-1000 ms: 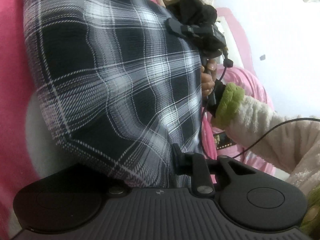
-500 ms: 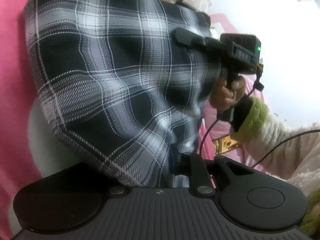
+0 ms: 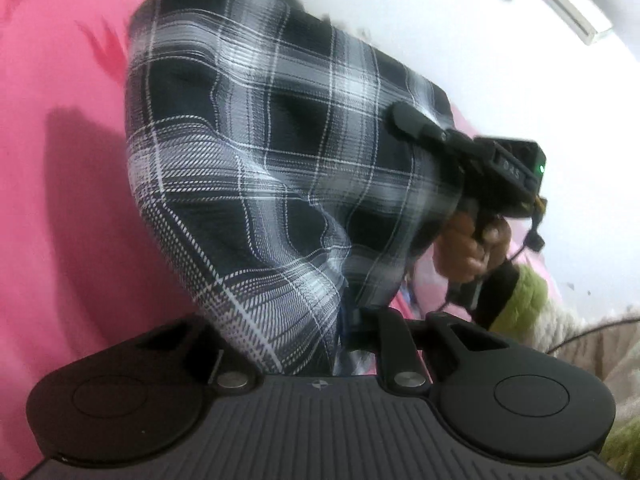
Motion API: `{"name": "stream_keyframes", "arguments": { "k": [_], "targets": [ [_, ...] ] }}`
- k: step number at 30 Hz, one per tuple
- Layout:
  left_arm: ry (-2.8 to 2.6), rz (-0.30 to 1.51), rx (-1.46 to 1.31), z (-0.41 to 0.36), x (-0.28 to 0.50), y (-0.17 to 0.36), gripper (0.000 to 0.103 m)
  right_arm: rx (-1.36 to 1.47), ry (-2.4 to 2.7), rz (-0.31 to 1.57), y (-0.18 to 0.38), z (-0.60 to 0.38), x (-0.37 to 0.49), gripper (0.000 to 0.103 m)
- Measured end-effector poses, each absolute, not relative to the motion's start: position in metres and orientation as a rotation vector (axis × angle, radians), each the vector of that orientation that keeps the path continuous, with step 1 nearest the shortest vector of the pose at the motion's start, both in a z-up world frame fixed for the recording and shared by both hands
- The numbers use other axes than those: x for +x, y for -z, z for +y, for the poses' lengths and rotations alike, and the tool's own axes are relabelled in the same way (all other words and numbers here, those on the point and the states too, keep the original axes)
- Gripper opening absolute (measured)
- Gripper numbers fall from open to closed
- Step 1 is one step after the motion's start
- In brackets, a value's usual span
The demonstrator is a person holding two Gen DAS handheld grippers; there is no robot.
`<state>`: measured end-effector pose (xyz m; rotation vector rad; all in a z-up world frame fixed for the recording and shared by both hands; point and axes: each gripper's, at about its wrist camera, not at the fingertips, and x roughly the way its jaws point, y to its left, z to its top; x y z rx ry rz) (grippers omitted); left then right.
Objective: Fold clothes
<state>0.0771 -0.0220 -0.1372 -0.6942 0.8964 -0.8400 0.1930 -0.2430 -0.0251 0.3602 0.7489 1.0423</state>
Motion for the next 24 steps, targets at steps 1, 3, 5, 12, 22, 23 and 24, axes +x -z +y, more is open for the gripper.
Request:
{"name": "stream_keyframes", "arguments": {
  "k": [1,3,5,12,22,23,24],
  "targets": [
    [0.822,0.871,-0.691,-0.016,0.080,0.134,0.015,0.361,-1.052,0.730,0.021,-0.237,0.197,0.026],
    [0.789,0.828,-0.692,-0.004,0.087,0.125,0.014,0.365,-1.068,0.696,0.013,-0.222,0.207,0.025],
    [0.762,0.784,-0.685,0.009,0.095,0.115,0.014,0.365,-1.078,0.665,0.004,-0.206,0.218,0.025],
    [0.678,0.674,-0.591,0.055,0.146,0.041,0.012,0.381,-1.121,0.516,-0.053,-0.146,0.260,0.025],
    [0.601,0.578,-0.455,0.099,0.202,-0.154,0.012,0.474,-1.164,0.358,-0.211,-0.084,0.331,0.025],
    [0.592,0.581,-0.459,0.096,0.201,-0.167,0.012,0.466,-1.166,0.360,-0.227,-0.078,0.334,0.025],
    [0.582,0.589,-0.466,0.096,0.199,-0.176,0.012,0.458,-1.168,0.364,-0.242,-0.072,0.336,0.025]
  ]
}}
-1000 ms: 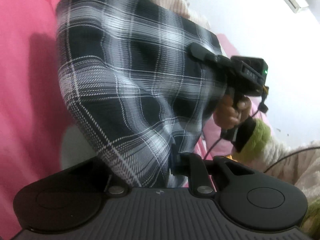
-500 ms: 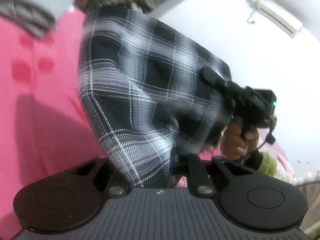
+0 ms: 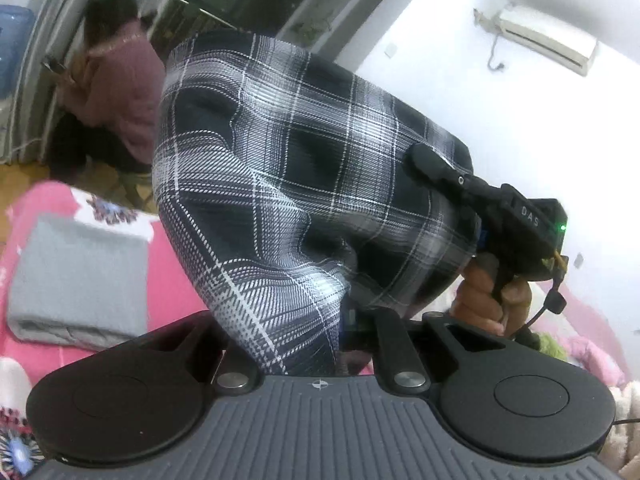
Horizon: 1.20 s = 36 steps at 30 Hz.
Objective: Fold clothes
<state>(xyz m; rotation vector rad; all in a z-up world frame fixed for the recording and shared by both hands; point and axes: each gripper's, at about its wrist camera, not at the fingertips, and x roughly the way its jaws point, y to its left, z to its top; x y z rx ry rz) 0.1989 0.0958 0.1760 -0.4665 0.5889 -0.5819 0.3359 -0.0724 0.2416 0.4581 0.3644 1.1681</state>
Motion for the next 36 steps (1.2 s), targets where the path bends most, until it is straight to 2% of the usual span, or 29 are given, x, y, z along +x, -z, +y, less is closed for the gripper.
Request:
{"name": "stream_keyframes", "arguments": {
  "k": [3,6,10,16,22,36],
  "targets": [
    [0.549,0.620,-0.496,0.097,0.190,-0.201,0.012,0.439,-1.159,0.422,-0.267,-0.060,0.333,0.025],
    [0.490,0.690,-0.550,0.101,0.175,-0.203,0.012,0.440,-1.150,0.497,-0.270,-0.054,0.320,0.024],
    [0.419,0.793,-0.598,0.096,0.164,-0.181,0.012,0.496,-1.130,0.614,-0.230,-0.056,0.301,0.024],
    [0.376,0.939,-0.693,0.095,0.178,-0.105,0.012,0.518,-1.086,0.787,-0.161,-0.050,0.306,0.024],
    [0.366,0.983,-0.681,0.111,0.241,-0.055,0.012,0.524,-1.049,0.883,-0.101,-0.026,0.384,0.024],
    [0.444,1.040,-0.663,0.183,0.393,0.002,0.012,0.626,-1.023,0.929,0.008,0.049,0.563,0.024]
  ]
}}
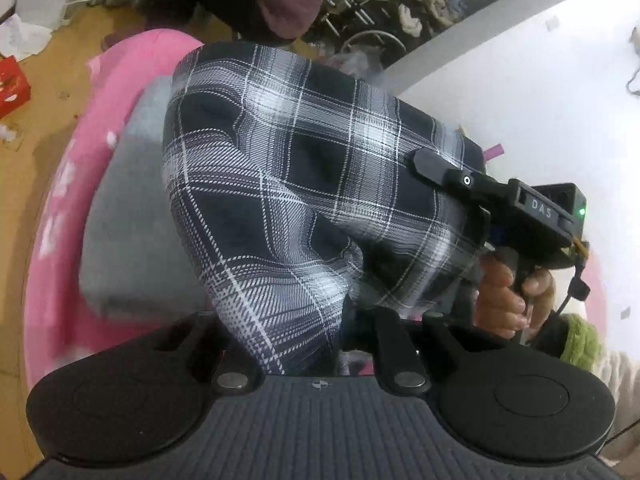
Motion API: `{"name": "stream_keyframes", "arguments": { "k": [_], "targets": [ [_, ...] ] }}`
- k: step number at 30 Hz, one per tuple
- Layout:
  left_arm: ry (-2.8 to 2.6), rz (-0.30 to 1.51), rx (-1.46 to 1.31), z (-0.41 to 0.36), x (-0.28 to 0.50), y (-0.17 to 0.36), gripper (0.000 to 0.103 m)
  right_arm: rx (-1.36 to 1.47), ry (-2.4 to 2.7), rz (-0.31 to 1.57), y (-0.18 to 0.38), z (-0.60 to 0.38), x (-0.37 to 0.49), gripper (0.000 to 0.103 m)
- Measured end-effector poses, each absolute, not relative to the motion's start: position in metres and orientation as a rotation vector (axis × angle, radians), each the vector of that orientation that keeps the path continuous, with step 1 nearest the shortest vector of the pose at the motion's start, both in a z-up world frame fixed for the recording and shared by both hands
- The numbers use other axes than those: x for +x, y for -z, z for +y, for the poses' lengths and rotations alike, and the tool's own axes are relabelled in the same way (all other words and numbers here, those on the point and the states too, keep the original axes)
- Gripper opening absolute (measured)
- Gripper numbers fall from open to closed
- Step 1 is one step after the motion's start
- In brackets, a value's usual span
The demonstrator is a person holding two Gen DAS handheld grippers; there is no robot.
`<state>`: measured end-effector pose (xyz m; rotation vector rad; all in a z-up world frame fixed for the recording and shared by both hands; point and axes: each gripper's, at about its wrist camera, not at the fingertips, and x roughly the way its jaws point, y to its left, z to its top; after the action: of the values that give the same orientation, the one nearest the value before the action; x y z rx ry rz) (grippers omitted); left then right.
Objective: Fold clothes
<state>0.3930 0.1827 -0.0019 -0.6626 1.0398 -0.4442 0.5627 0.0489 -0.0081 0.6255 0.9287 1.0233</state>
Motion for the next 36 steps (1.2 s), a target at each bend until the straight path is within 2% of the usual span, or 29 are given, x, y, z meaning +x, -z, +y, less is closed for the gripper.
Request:
{"name": "stream_keyframes", "arguments": {
  "k": [9,17,19,21,23,25,28,33,36],
  "targets": [
    [0.515,1.092,-0.632,0.200,0.443,0.025,0.012,0.670,-0.990,0.956,0.053,0.062,0.621,0.024],
    [0.524,1.055,-0.694,0.214,0.445,0.036,0.013,0.711,-1.050,0.949,0.072,0.067,0.655,0.024],
    [0.501,1.057,-0.704,0.217,0.444,0.046,0.020,0.732,-1.032,0.963,0.085,0.067,0.665,0.024],
    [0.471,1.086,-0.741,0.223,0.444,0.064,0.036,0.773,-0.952,1.033,0.112,0.065,0.675,0.028],
    [0.473,1.098,-0.866,0.235,0.445,0.084,0.036,0.773,-0.886,1.077,0.125,0.064,0.679,0.032],
    [0.471,1.097,-0.974,0.246,0.442,0.094,0.036,0.773,-0.823,1.120,0.137,0.064,0.684,0.052],
    [0.460,1.078,-1.014,0.254,0.431,0.092,0.042,0.756,-0.795,1.126,0.127,0.055,0.686,0.063],
    [0.429,1.071,-1.008,0.264,0.404,0.082,0.073,0.816,-0.740,1.068,0.111,0.011,0.649,0.068],
    [0.408,1.098,-0.989,0.261,0.388,0.083,0.076,0.810,-0.743,1.045,0.102,-0.010,0.601,0.068]
  ]
}}
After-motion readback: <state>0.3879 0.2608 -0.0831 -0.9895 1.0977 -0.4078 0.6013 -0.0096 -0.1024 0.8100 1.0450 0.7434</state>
